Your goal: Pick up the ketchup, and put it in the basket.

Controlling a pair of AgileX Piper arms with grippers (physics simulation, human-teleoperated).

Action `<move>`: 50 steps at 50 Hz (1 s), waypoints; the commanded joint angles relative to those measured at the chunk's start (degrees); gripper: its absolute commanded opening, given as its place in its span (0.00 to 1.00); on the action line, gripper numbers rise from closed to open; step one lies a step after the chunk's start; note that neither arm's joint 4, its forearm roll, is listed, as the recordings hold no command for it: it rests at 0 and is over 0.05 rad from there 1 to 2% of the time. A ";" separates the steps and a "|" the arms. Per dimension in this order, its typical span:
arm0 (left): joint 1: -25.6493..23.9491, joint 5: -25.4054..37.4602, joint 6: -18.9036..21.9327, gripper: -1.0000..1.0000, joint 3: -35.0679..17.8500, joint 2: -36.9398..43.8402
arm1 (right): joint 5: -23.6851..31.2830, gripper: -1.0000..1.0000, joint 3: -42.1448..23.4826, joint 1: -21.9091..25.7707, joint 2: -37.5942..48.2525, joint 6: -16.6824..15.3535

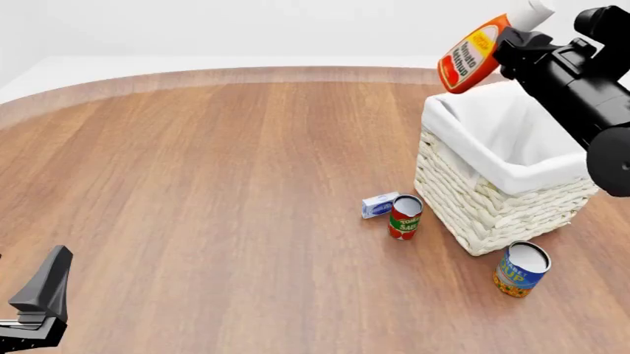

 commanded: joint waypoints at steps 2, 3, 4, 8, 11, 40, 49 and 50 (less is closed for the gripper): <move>0.00 0.00 0.00 1.00 0.00 0.00 | 0.79 0.00 0.95 -5.40 -3.20 -2.53; 0.00 0.00 0.00 1.00 0.00 0.00 | 1.20 0.00 0.93 -5.69 -3.55 -2.94; 0.00 0.00 0.00 1.00 0.00 0.00 | 1.47 0.00 1.01 -6.09 -4.03 -3.51; 0.00 0.00 0.00 1.00 0.00 0.00 | 1.94 0.00 1.20 -6.54 -4.46 -3.79; 0.00 0.00 0.00 1.00 0.00 0.00 | 2.19 0.00 1.54 -6.85 -4.58 -4.02; 0.00 0.00 0.00 1.00 0.00 0.00 | 2.35 0.00 5.57 -11.15 -2.57 -8.73; 0.00 0.00 0.00 1.00 0.00 0.00 | 1.97 0.00 5.98 -12.22 -0.11 -10.00; 0.00 0.00 0.00 1.00 0.00 0.00 | 1.96 0.00 5.84 -12.33 0.50 -10.06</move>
